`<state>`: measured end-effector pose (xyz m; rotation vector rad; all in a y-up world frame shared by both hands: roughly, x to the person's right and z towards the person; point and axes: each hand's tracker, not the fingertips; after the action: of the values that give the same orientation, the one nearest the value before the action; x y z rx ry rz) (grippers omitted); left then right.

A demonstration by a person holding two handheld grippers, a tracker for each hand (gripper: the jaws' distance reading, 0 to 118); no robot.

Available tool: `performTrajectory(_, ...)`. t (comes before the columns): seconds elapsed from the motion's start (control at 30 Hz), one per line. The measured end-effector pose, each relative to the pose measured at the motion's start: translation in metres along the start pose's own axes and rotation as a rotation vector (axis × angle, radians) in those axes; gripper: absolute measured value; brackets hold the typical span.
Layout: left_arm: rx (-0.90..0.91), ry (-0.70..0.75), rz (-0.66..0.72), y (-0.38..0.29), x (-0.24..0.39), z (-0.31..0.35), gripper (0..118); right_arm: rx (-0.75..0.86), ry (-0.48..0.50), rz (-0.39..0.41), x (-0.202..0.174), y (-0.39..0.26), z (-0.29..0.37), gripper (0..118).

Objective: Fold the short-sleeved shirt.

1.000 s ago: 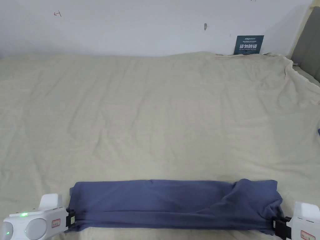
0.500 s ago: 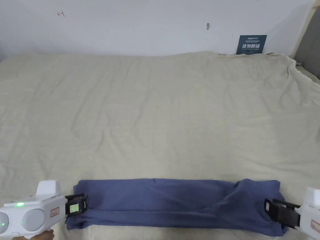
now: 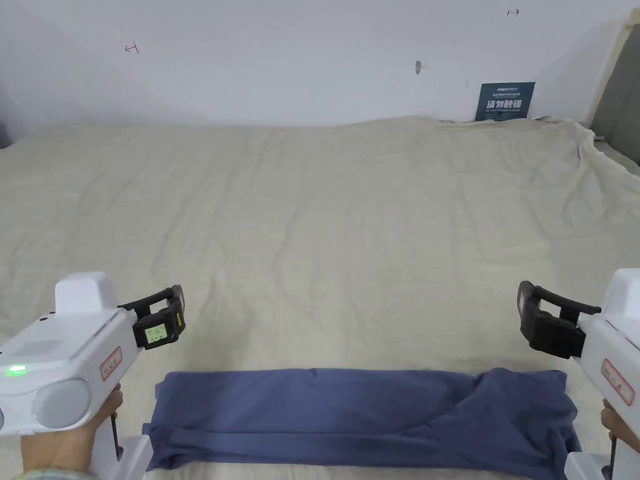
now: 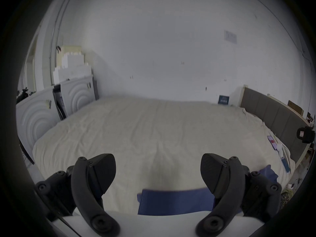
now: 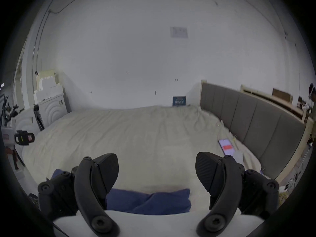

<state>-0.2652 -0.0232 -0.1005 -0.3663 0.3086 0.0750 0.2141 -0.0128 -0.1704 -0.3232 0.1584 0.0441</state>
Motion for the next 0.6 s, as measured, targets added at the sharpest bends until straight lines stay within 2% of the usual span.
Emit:
performTrajectory(0.07,0.041,0.001,-0.017,-0.002,0.005,0.005,75,0.026,0.004,-0.003,-0.005,-0.001,0.001,66)
performTrajectory(0.1,0.051,0.001,-0.018,-0.004,0.008,0.007,57,0.036,0.009,0.001,-0.007,0.0,0.002,46)
performTrajectory(0.17,0.065,-0.017,-0.017,-0.007,0.01,0.009,32,0.06,0.0,0.008,-0.012,0.0,0.004,13)
performTrajectory(0.2,0.068,-0.042,-0.009,-0.008,0.01,0.01,17,0.074,-0.009,0.02,-0.015,-0.001,0.004,0)
performTrajectory(0.23,0.062,-0.06,0.005,-0.009,0.01,0.011,10,0.083,-0.015,0.023,-0.017,-0.001,0.005,0)
performTrajectory(0.3,0.046,-0.075,0.033,-0.011,0.008,0.009,7,0.096,-0.01,0.03,-0.018,-0.001,0.006,0)
performTrajectory(0.33,0.033,-0.081,0.044,-0.013,0.006,0.009,0,0.095,-0.006,0.027,-0.019,-0.001,0.006,0)
performTrajectory(0.5,-0.052,-0.147,0.089,-0.019,-0.003,0.003,0,0.085,-0.006,0.023,-0.02,-0.002,0.006,0)
performTrajectory(0.6,-0.173,-0.234,0.176,-0.021,-0.023,-0.012,0,0.074,-0.009,0.021,-0.017,-0.003,0.005,0)
